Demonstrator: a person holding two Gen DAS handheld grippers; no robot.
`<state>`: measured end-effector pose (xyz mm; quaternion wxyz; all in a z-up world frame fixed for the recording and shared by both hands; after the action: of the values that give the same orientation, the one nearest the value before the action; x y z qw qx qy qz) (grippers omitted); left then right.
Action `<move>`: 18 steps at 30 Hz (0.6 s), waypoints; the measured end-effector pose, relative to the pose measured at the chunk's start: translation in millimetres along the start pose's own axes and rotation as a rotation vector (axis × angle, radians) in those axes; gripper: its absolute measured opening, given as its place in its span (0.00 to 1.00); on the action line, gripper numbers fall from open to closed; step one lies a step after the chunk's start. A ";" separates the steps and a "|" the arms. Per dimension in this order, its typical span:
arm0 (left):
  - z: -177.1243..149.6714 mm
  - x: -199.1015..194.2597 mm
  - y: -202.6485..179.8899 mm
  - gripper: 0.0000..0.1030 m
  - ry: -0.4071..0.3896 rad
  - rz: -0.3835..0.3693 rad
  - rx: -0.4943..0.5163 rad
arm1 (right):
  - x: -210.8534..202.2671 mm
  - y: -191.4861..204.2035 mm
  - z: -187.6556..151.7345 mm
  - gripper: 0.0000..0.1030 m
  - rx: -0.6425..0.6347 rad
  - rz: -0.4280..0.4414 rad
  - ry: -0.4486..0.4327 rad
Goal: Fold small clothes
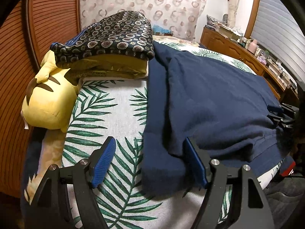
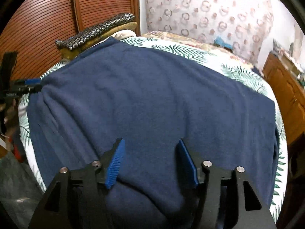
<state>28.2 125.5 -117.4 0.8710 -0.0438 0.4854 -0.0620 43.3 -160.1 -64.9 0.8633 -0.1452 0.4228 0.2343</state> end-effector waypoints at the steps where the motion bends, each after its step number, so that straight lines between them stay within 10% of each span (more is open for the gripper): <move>1: 0.4 0.2 -0.1 0.72 -0.001 -0.001 -0.001 | 0.3 -1.6 -1.4 0.64 0.013 -0.001 -0.005; 5: 0.3 -0.1 -4.9 0.68 -0.009 -0.030 -0.002 | 1.4 -1.1 -0.5 0.65 0.019 0.008 -0.009; 12: 4.2 1.7 -13.5 0.21 -0.009 -0.108 0.002 | -3.8 -0.6 -4.8 0.66 0.015 0.001 -0.017; 18: 11.5 -6.9 -27.1 0.10 -0.040 -0.141 0.013 | -10.9 -5.6 -11.4 0.66 0.014 0.005 -0.021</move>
<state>32.6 99.9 -101.8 0.8744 -0.0733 0.4630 -0.1253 32.9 -173.1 -62.8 0.8682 -0.1354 0.4156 0.2350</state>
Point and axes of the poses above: each gripper's, at about its wrist camera, not at the fingertips, and x roughly the way its jaws point, y to its left, z to its top, the point moved 2 cm from there along x, roughly the way its jaws point, and after that the axes turned 9 degrees about y, right-handed, at the moved point
